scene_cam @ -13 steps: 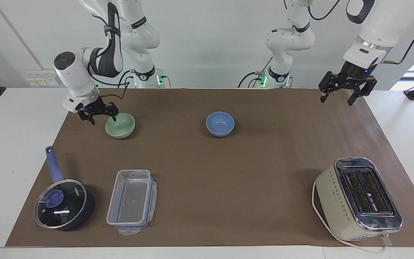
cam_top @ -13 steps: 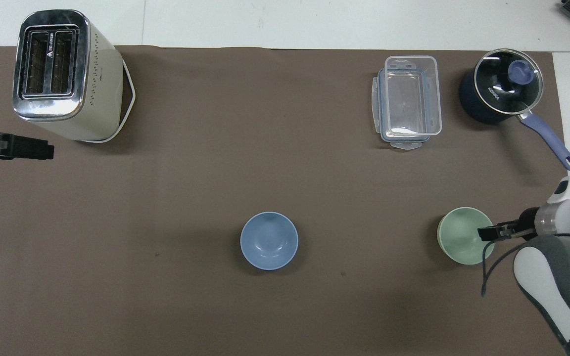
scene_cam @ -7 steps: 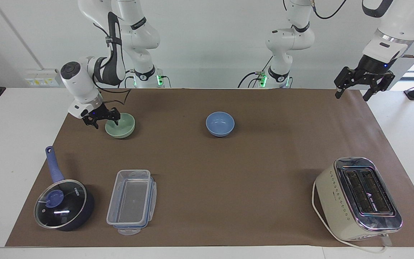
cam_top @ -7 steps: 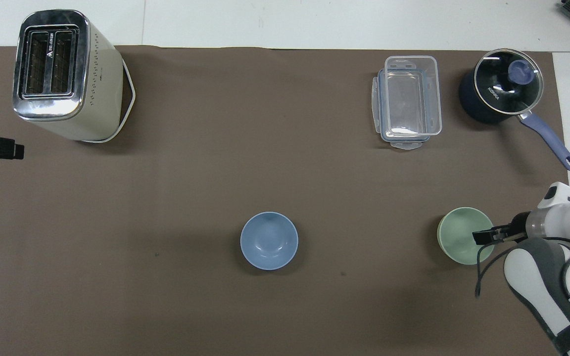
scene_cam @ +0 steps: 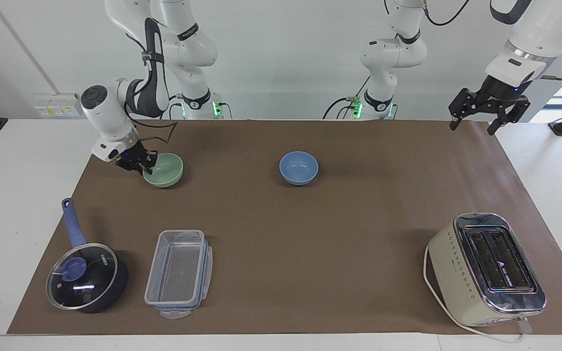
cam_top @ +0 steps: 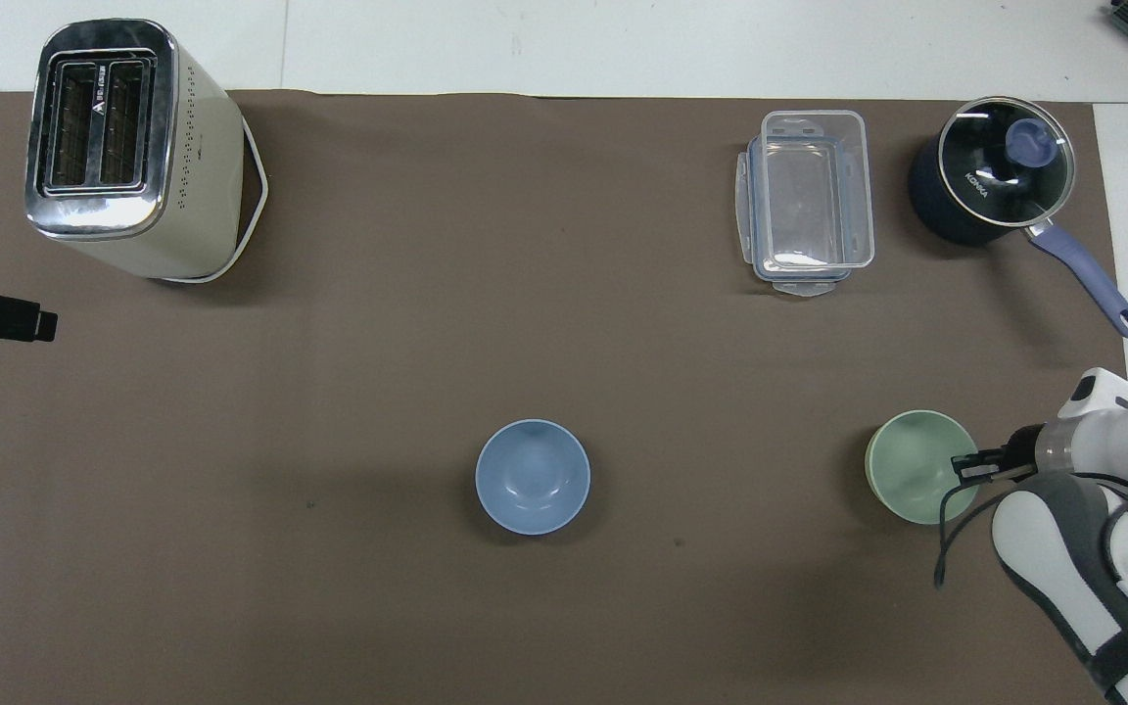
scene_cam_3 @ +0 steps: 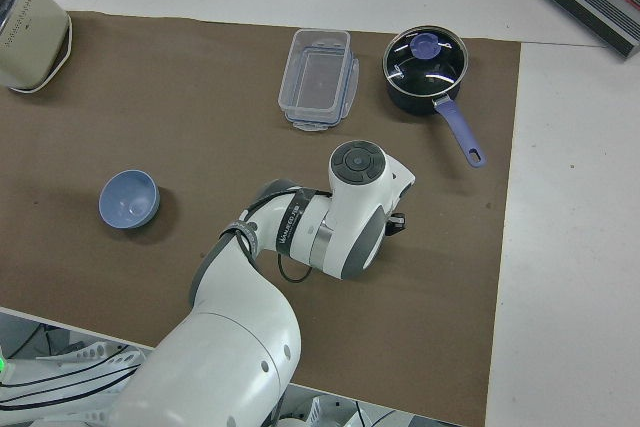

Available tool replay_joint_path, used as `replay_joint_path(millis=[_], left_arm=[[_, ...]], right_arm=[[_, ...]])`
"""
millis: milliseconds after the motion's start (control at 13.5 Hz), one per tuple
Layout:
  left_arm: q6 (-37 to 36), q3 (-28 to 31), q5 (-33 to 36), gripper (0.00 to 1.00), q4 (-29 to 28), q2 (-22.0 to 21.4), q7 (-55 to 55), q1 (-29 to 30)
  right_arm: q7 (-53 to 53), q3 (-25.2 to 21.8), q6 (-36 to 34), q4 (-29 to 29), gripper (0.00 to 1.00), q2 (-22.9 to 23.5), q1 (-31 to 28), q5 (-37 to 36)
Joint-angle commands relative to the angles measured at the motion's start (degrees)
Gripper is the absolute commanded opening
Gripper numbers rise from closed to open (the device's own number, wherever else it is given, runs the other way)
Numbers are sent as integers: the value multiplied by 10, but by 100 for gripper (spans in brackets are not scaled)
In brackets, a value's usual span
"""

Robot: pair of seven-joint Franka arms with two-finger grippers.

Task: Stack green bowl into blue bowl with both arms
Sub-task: 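Grasp the green bowl rim with the right gripper, then lift the green bowl and carry it over the blue bowl with the right gripper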

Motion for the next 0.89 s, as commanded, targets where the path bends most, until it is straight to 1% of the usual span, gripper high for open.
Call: replay_joint_path(millis=[0, 74, 223, 371, 520, 668, 816], left_arm=[[-32, -3, 10, 100, 32, 17, 7, 7], [-33, -3, 11, 100, 43, 24, 7, 7], [-52, -3, 12, 100, 61, 37, 6, 7], [-59, -3, 16, 100, 62, 37, 6, 6], [-57, -4, 14, 100, 57, 30, 6, 2], [-57, -4, 14, 100, 56, 29, 4, 4], [-57, -4, 14, 100, 55, 29, 4, 5]], right_arm=[[-19, 1, 1, 15, 0, 10, -4, 25], [-19, 1, -13, 28, 0, 3, 0, 27], [-19, 3, -95, 77, 0, -14, 1, 39], [-17, 7, -161, 122, 0, -30, 2, 62], [-11, 18, -200, 156, 0, -39, 4, 66], [32, 49, -255, 195, 0, -39, 3, 66], [106, 84, -266, 209, 0, -38, 4, 66]])
